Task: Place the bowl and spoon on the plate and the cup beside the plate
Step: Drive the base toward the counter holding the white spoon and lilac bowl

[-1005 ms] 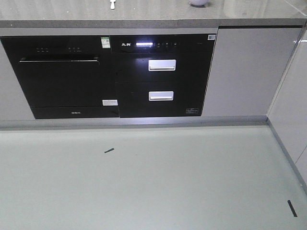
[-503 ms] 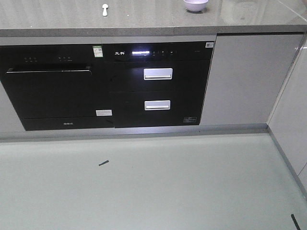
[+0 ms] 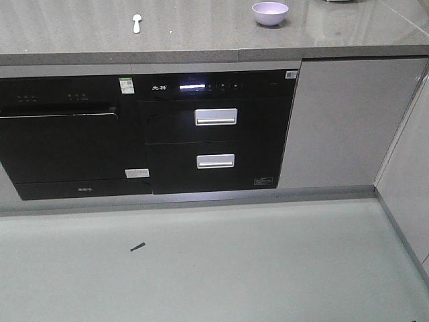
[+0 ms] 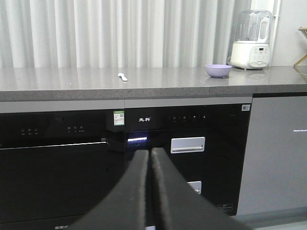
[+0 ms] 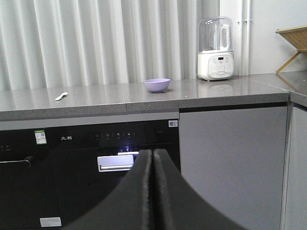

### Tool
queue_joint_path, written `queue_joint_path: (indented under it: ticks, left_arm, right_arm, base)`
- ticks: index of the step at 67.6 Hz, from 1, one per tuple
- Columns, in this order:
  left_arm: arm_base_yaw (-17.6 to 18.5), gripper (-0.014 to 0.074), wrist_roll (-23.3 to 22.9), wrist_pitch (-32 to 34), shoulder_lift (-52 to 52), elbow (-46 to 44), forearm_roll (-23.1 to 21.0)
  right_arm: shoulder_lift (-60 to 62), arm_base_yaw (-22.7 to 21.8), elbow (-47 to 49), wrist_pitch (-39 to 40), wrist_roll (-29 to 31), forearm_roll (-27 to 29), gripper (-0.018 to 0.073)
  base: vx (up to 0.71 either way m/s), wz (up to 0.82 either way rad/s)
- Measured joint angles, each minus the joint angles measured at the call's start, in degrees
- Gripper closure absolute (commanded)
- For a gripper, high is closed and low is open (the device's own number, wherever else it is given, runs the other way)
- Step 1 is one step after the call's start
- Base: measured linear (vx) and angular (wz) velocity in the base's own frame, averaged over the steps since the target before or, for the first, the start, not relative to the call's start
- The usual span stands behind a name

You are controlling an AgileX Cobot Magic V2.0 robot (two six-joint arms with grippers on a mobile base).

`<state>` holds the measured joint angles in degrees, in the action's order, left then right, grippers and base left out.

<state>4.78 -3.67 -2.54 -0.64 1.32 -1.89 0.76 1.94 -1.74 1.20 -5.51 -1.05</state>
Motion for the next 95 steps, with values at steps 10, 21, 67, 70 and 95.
queue_joint_path:
  ticks: [10,21,67,70,95]
  left_arm:
    - [0.0,0.0603,0.0,0.0,0.0,0.0,0.0]
    - [0.0,0.0603,0.0,0.0,0.0,0.0,0.0]
    - [0.0,0.0603,0.0,0.0,0.0,0.0,0.0]
    - [0.0,0.0603,0.0,0.0,0.0,0.0,0.0]
    - [0.0,0.0603,0.0,0.0,0.0,0.0,0.0]
  right_arm:
    - [0.0,0.0,0.0,0.0,0.0,0.0,0.0570]
    - [0.0,0.0,0.0,0.0,0.0,0.0,0.0570]
    - [0.0,0.0,0.0,0.0,0.0,0.0,0.0570]
    - [0.0,0.0,0.0,0.0,0.0,0.0,0.0570]
    - [0.0,0.0,0.0,0.0,0.0,0.0,0.0570]
  base:
    - [0.18,-0.04]
    - [0.19,-0.03]
    - [0.21,0.04]
    - [0.23,0.07]
    - [0.23,0.03]
